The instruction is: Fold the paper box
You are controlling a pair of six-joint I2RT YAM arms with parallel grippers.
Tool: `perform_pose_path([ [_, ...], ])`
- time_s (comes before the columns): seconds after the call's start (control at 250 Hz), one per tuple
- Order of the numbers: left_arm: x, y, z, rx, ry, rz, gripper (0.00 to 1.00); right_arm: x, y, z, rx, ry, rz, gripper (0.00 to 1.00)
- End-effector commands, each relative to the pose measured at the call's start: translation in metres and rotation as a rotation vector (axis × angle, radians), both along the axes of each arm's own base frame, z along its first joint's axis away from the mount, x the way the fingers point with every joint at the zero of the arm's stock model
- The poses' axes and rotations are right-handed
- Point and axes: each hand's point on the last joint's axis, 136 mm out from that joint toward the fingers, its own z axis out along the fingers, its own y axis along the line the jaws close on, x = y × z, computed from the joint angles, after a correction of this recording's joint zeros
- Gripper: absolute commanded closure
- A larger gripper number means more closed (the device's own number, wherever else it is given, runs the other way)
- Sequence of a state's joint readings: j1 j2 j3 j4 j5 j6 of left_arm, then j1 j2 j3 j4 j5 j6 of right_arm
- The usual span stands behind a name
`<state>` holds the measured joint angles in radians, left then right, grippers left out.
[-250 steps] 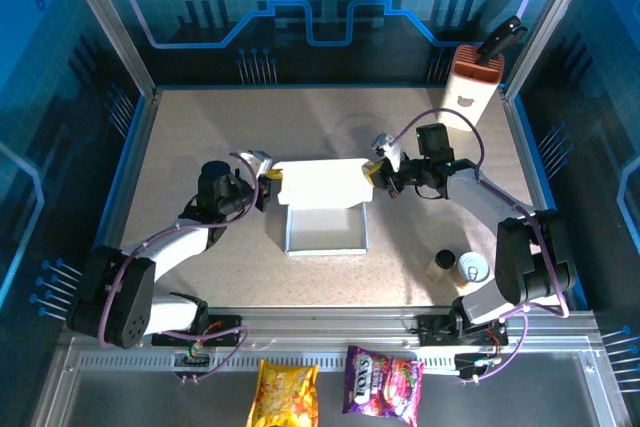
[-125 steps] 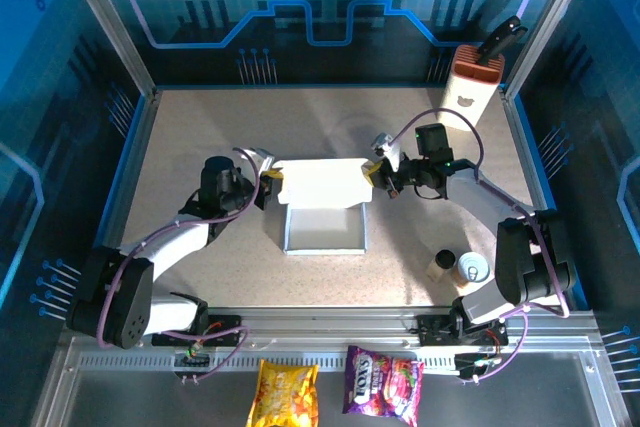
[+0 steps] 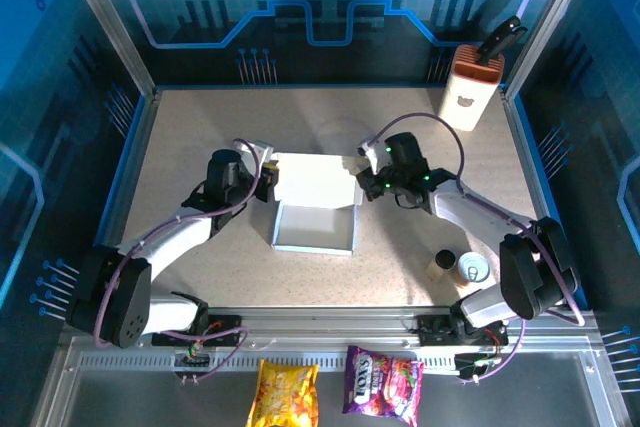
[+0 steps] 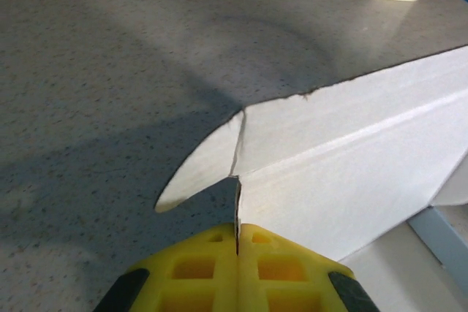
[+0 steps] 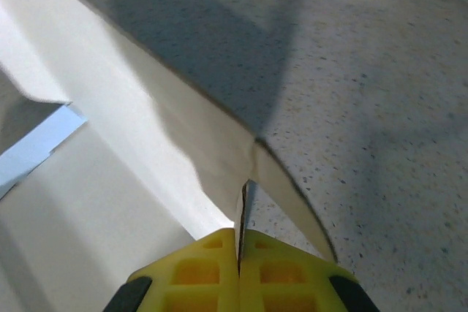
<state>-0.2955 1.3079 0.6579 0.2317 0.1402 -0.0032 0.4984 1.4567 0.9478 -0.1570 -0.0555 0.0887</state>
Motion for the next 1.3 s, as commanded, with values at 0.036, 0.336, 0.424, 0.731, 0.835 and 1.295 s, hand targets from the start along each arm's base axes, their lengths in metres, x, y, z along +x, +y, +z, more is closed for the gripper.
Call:
perform_pose_path([
  [0.036, 0.012, -0.015, 0.019, -0.055, 0.047, 0.067, 1.0, 0.011, -0.004, 0.015, -0.054, -0.026, -0.297, 1.0],
  [0.336, 0.026, -0.031, 0.029, -0.13, 0.074, 0.082, 0.99, 0.031, -0.003, 0.026, 0.001, -0.083, -0.594, 1.0],
  [0.424, 0.033, -0.033, 0.034, -0.144, 0.056, 0.103, 1.0, 0.037, -0.004, 0.027, -0.005, -0.097, -0.654, 1.0],
  [0.731, 0.073, -0.039, 0.041, -0.191, -0.017, 0.237, 1.0, 0.059, 0.002, 0.034, 0.035, -0.233, -0.765, 1.0],
  [0.835, 0.08, -0.046, 0.046, -0.175, -0.085, 0.247, 1.0, 0.068, 0.005, 0.034, 0.041, -0.286, -0.766, 1.0],
  [1.295, 0.077, -0.074, 0.022, -0.178, -0.168, 0.151, 0.91, 0.081, 0.009, 0.012, 0.024, -0.399, -0.752, 1.0],
])
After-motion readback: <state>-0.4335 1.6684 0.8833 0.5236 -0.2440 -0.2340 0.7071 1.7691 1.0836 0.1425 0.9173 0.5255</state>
